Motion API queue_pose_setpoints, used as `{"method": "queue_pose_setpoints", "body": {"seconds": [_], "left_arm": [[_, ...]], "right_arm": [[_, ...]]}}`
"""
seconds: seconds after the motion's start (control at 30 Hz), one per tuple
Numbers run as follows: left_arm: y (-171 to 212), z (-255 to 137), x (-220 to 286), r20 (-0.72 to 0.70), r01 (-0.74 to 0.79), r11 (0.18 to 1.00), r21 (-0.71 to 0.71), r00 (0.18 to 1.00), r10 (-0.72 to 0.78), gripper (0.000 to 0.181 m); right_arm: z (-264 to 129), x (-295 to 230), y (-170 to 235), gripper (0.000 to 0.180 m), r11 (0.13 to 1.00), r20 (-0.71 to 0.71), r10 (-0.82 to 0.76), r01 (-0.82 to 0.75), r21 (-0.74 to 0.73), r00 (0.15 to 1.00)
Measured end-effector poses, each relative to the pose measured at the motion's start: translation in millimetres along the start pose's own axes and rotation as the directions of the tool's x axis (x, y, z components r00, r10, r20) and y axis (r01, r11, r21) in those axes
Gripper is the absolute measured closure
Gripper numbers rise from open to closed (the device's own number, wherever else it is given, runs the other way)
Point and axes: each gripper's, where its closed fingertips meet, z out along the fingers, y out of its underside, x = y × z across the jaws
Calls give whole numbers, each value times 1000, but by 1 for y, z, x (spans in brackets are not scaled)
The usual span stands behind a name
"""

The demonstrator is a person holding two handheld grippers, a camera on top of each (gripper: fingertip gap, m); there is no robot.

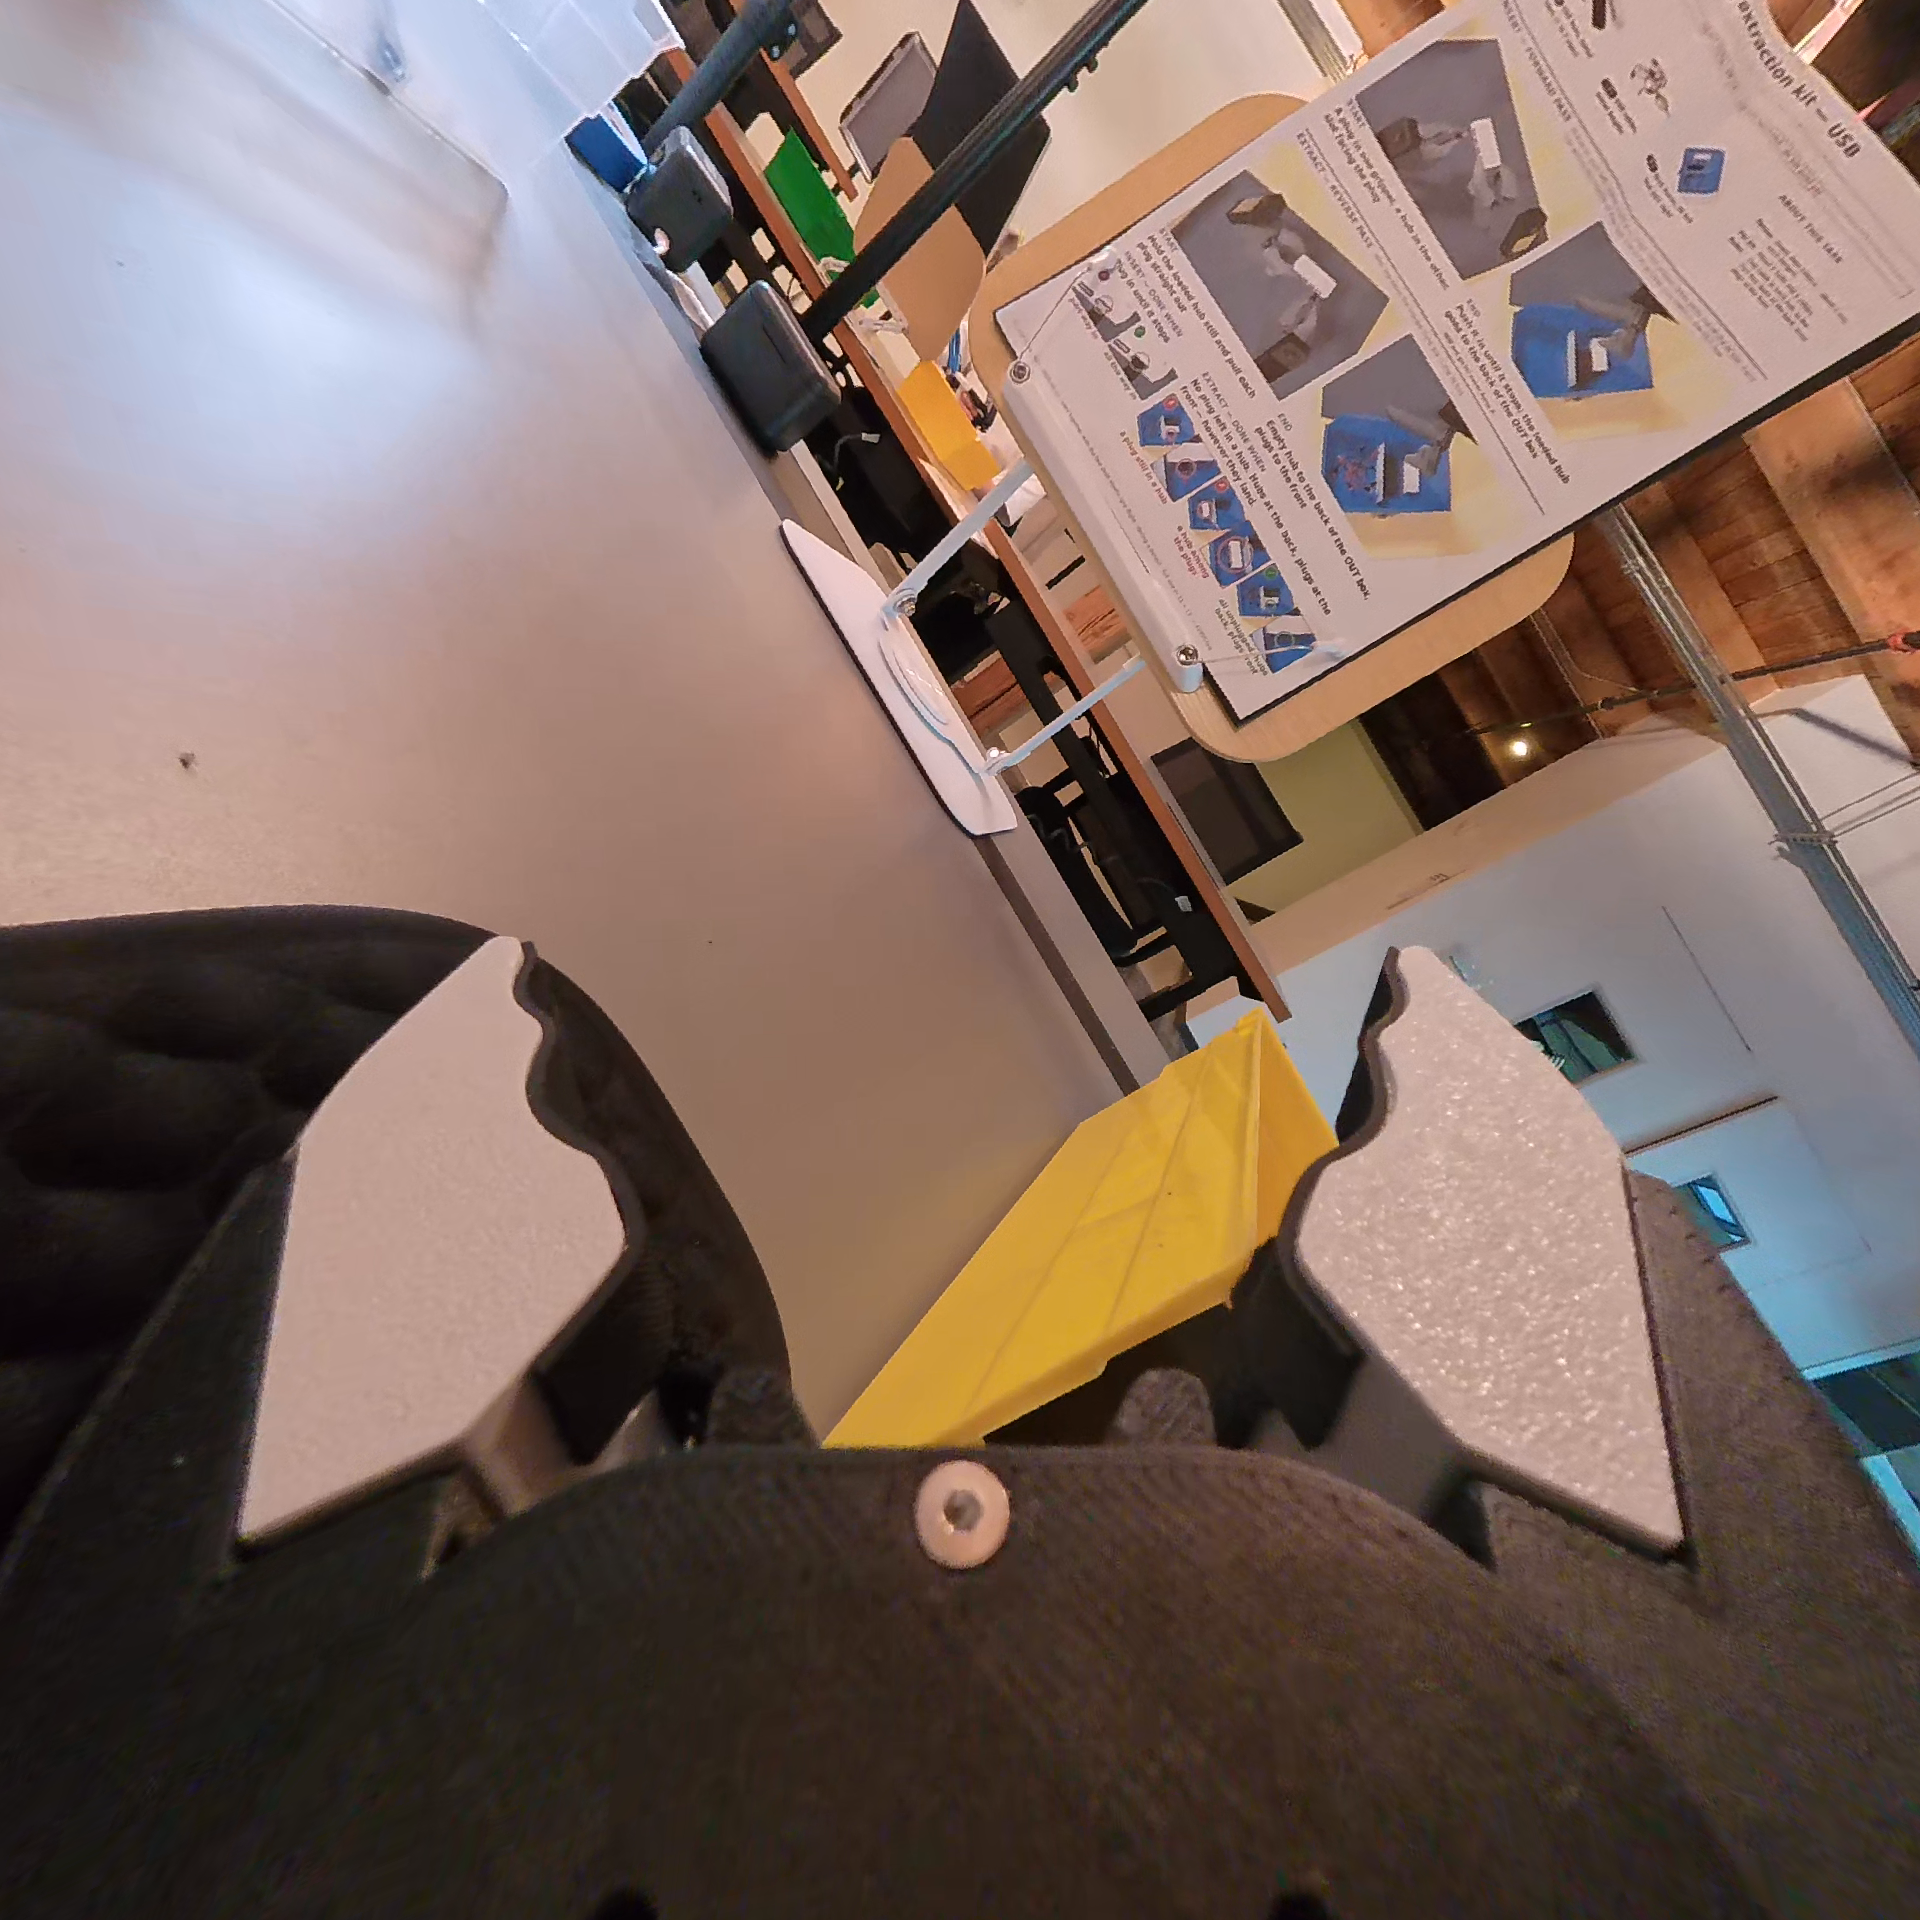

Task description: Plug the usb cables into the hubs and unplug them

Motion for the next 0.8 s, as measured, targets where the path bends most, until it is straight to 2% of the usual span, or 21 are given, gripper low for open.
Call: {"method": "queue_pose_setpoints", "body": {"seconds": [0.13,0.27,0.37,0.47,0.57,0.63,0.7,0.77,0.8], "left_arm": [[-48,-12,8,-19,65,982,176,998,-62,156],[-76,-16,34,-192,265,931,250,956,-220,156],[-87,-10,69,-383,457,867,199,851,-360,156],[-84,2,120,-532,541,839,55,727,-434,155],[-75,13,169,-593,540,840,-60,658,-465,155],[-68,17,199,-613,491,864,-112,650,-449,155],[-63,17,227,-636,434,890,-140,649,-417,155],[-63,11,257,-675,365,919,-147,643,-363,156],[-64,8,270,-692,337,930,-147,637,-340,156]], "right_arm": [[0,0,1,37,1000,1,6,-6,-3,1000],[0,0,1,37,1000,2,12,-12,-6,1000],[0,0,2,37,1000,3,14,-14,-7,1000],[-1,1,-6,38,1000,-6,17,-17,14,1000],[-8,14,-49,43,972,-32,133,-125,198,991],[-19,32,-88,52,887,-48,299,-259,382,953],[-32,49,-122,68,719,6,509,-429,548,861],[-36,55,-145,81,570,81,637,-540,620,766],[-33,51,-152,81,552,97,658,-565,613,747]]}}
